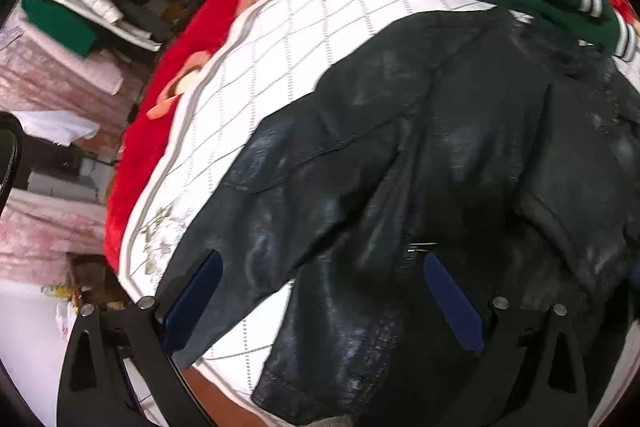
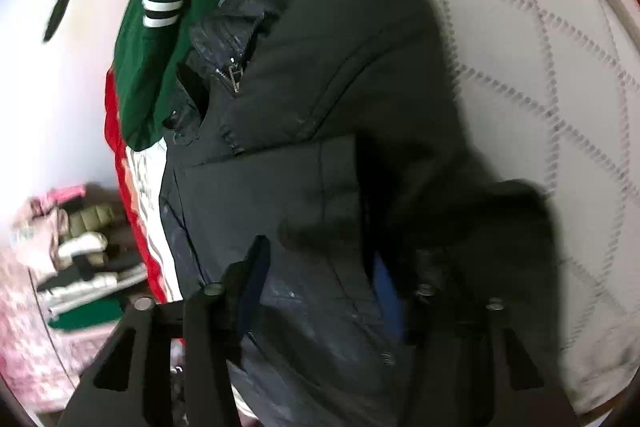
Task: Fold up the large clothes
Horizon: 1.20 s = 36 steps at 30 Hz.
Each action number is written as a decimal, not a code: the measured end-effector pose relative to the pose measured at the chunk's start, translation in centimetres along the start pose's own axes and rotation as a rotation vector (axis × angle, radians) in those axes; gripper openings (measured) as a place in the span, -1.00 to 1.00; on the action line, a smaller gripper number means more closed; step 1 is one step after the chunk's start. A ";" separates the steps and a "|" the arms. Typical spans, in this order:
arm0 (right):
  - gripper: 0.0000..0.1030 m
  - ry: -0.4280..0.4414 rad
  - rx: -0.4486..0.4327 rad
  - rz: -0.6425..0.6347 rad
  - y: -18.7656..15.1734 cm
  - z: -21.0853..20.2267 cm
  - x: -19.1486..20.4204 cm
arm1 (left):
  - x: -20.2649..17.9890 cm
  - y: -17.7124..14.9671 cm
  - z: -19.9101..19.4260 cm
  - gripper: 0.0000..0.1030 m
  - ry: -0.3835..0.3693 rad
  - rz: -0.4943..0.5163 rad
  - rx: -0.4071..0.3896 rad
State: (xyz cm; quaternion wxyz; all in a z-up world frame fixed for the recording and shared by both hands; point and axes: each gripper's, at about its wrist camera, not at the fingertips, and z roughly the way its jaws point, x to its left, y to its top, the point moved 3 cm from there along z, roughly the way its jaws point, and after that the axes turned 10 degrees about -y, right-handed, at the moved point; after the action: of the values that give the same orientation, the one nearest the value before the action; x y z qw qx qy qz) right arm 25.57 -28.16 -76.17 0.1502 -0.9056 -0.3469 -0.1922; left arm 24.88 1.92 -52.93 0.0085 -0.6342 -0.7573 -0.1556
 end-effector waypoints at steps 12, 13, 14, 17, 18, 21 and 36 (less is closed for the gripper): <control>-0.60 0.267 0.165 -0.530 -9.3 3.7 23.0 | 6.2 -2.5 1.1 0.99 0.130 -0.115 0.039; -0.37 0.252 0.181 -0.555 -9.6 3.8 23.2 | 6.2 -2.7 0.9 0.99 0.125 -0.120 0.036; 0.04 0.246 0.174 -0.582 -9.9 3.3 22.9 | 6.2 -2.8 0.6 0.99 0.117 -0.122 0.031; 0.52 0.200 0.076 -0.550 -8.5 -0.3 18.1 | 5.0 -2.8 0.0 0.99 0.083 -0.112 0.014; 0.52 0.141 0.041 -0.517 -7.5 -1.4 15.8 | 4.3 -2.8 -0.1 0.99 0.071 -0.107 0.009; 0.52 -0.173 -0.071 -0.449 -5.3 -3.7 7.0 | 1.8 -2.3 0.1 0.99 0.038 -0.093 0.000; -0.01 -0.643 -0.134 -0.362 -3.0 -3.4 -5.6 | -2.9 -0.1 3.7 0.99 -0.081 -0.126 0.041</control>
State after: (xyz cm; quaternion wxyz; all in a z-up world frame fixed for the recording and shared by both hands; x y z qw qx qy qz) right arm 18.85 -30.59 -75.31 -0.0623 -0.8516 -0.5174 0.0562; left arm 26.03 0.04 -57.12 -0.0191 -0.5907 -0.7985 -0.1146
